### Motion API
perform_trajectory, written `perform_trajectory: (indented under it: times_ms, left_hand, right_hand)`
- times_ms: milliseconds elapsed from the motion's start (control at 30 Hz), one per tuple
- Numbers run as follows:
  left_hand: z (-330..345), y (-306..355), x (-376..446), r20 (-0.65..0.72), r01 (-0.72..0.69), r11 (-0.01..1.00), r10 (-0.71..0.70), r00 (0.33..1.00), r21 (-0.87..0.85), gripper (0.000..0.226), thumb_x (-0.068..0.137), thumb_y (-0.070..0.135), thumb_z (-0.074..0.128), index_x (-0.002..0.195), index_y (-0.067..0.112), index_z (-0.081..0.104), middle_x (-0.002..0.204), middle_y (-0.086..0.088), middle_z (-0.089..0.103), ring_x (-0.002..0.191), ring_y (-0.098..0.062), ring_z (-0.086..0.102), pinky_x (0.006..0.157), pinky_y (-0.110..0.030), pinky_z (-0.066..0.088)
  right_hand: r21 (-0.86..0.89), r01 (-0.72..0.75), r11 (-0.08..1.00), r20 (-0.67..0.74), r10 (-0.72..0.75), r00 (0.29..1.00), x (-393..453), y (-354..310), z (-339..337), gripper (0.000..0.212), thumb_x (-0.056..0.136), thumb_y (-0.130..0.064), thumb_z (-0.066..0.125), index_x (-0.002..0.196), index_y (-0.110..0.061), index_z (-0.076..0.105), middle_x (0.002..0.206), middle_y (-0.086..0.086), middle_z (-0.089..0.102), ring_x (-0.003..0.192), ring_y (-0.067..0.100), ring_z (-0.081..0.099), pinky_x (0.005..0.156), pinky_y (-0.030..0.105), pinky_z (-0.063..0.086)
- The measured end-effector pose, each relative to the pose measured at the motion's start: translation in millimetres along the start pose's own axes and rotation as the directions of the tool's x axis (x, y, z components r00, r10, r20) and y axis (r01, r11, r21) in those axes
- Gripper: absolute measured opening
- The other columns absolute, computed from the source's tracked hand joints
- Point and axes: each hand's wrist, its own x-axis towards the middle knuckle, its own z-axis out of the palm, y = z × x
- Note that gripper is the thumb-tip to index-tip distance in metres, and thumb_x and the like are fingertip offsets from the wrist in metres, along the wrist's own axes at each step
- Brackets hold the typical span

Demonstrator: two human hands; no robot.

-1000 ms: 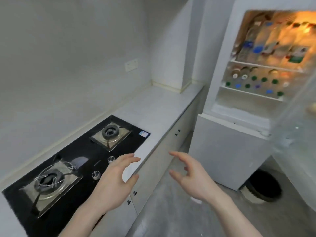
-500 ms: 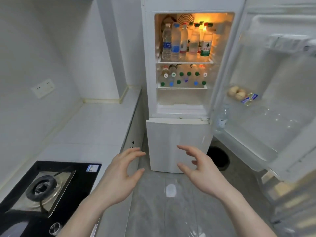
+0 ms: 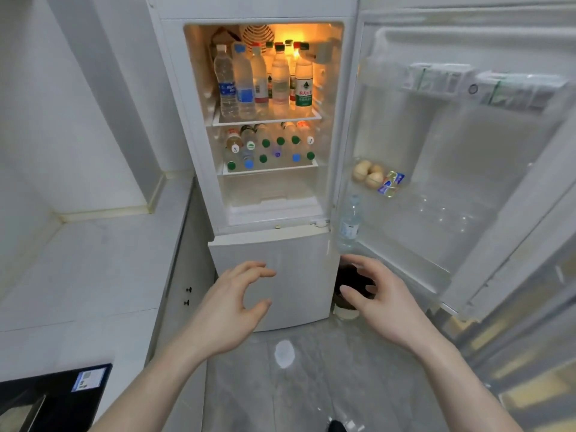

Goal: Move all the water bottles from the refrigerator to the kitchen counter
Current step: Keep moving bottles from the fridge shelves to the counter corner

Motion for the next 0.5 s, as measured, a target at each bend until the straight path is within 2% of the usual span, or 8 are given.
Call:
perform_trajectory:
  times_ms: [100, 167, 233, 367, 500]
  left_hand:
    - [15, 7, 40, 0.002, 0.019, 1.000, -0.019, 1.000, -0.010, 0.044, 0.093, 0.033, 0.068, 0.134, 0.045, 0.057, 0.148, 0.027, 0.044, 0.127, -0.004, 0.047, 0.111, -0.025, 0.035]
    - [25, 11, 66, -0.001, 0.018, 1.000, -0.018, 1.000, -0.017, 0.044, 0.092, 0.033, 0.069, 0.133, 0.045, 0.057, 0.147, 0.027, 0.044, 0.128, -0.005, 0.048, 0.113, -0.029, 0.037]
    - [37, 18, 97, -0.009, 0.013, 1.000, -0.013, 1.000, -0.022, 0.044, 0.092, 0.033, 0.069, 0.133, 0.044, 0.057, 0.148, 0.026, 0.045, 0.138, -0.004, 0.042, 0.116, -0.028, 0.033]
    - [57, 29, 142, -0.044, 0.044, 0.998, -0.046, 0.998, -0.038, 0.043, 0.092, 0.033, 0.068, 0.133, 0.043, 0.058, 0.147, 0.025, 0.046, 0.138, -0.001, 0.041, 0.113, -0.023, 0.031]
    - [80, 34, 163, -0.055, 0.079, 0.995, -0.082, 0.995, -0.054, 0.043, 0.092, 0.034, 0.068, 0.133, 0.042, 0.058, 0.145, 0.027, 0.046, 0.138, 0.000, 0.040, 0.111, -0.020, 0.030]
  right_hand:
    - [-0.010, -0.008, 1.000, 0.003, 0.008, 1.000, 30, 21, -14, 0.054, 0.092, -0.029, 0.075, 0.138, -0.048, 0.054, 0.138, -0.025, 0.055, 0.126, -0.001, 0.053, 0.107, 0.025, 0.044]
    - [-0.040, -0.006, 0.999, 0.025, 0.007, 1.000, 55, 35, -20, 0.056, 0.093, -0.028, 0.075, 0.142, -0.041, 0.053, 0.141, -0.023, 0.051, 0.129, 0.002, 0.052, 0.110, 0.027, 0.044]
    - [-0.061, -0.009, 0.998, 0.054, 0.012, 0.998, 86, 53, -29, 0.060, 0.092, -0.029, 0.075, 0.146, -0.038, 0.050, 0.144, -0.022, 0.047, 0.133, 0.005, 0.051, 0.112, 0.032, 0.045]
    - [-0.069, -0.015, 0.998, 0.102, 0.022, 0.995, 142, 82, -39, 0.068, 0.092, -0.026, 0.075, 0.152, -0.031, 0.044, 0.146, -0.017, 0.040, 0.132, 0.009, 0.051, 0.114, 0.032, 0.042]
    - [-0.134, -0.077, 0.988, 0.144, 0.096, 0.985, 189, 114, -34, 0.085, 0.090, -0.030, 0.077, 0.160, -0.020, 0.031, 0.157, -0.001, 0.037, 0.145, 0.019, 0.043, 0.118, 0.031, 0.035]
